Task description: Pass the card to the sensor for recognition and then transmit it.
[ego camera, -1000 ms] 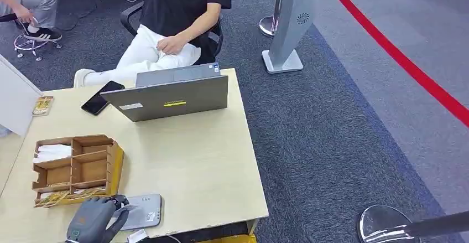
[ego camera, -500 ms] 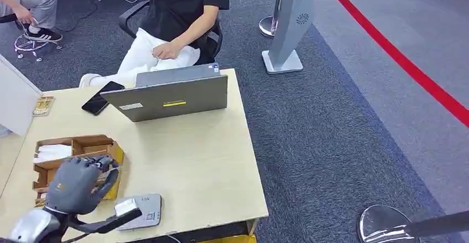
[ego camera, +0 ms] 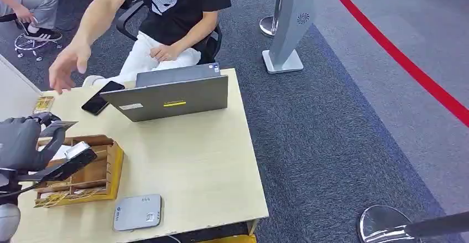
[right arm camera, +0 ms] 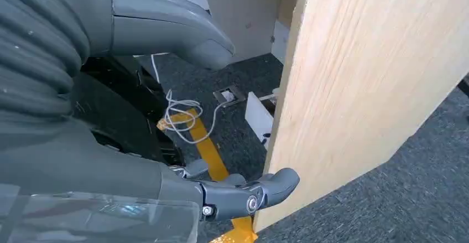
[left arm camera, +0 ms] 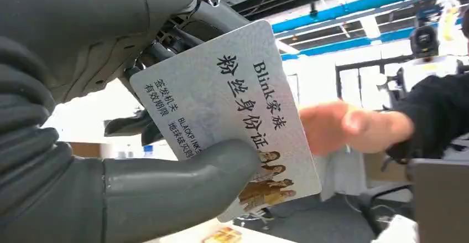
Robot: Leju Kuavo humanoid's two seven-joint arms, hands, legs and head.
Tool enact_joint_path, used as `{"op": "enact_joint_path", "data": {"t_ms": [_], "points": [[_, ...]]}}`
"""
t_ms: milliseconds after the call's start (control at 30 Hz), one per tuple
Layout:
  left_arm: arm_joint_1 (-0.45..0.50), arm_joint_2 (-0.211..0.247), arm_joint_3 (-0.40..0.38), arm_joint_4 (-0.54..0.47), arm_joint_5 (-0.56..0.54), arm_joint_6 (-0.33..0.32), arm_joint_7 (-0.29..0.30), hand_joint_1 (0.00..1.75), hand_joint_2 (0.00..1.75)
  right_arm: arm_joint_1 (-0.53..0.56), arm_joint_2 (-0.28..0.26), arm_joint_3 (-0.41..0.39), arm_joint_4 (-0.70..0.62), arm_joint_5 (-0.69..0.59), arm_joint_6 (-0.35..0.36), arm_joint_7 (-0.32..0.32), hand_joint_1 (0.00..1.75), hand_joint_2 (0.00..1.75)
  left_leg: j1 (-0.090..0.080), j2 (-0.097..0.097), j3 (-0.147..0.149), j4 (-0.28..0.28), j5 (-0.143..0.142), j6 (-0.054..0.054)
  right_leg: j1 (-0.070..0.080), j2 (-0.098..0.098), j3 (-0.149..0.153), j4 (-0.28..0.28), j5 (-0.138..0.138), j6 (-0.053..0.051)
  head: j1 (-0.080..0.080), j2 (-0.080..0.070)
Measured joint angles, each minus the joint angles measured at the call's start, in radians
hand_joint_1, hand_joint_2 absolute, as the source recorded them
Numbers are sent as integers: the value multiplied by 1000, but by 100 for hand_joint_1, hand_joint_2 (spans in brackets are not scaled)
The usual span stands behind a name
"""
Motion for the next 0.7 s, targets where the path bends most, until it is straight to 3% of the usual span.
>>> {"op": "enact_joint_path", "data": {"t_ms": [533, 567, 600, 633, 700], "points": [[5, -16, 53, 41, -26, 12, -14, 175, 175, 0, 0, 3, 2, -18, -3, 15, 0, 175, 0, 1, 0, 0, 0, 0, 0, 1, 0, 0, 0, 0, 0, 0], [6, -17, 53, 41, -29, 14, -16, 154, 175, 0, 0, 4, 2, -18, -4, 15, 0, 175, 0, 1, 0, 0, 0, 0, 0, 1, 0, 0, 0, 0, 0, 0], [6, -18, 53, 41, -32, 16, -20, 154, 175, 0, 0, 5, 2, -17, -5, 15, 0, 175, 0, 1, 0, 0, 0, 0, 0, 2, 0, 0, 0, 0, 0, 0], [7, -19, 53, 41, -34, 18, -22, 0, 175, 0, 0, 4, 2, -17, -5, 15, 0, 175, 0, 2, 0, 0, 0, 0, 0, 3, -1, 0, 0, 0, 0, 0], [7, -20, 53, 40, -35, 21, -23, 0, 175, 0, 0, 5, 2, -16, -5, 14, 0, 175, 0, 3, 0, 0, 0, 0, 0, 3, -1, 0, 0, 0, 0, 0]]}}
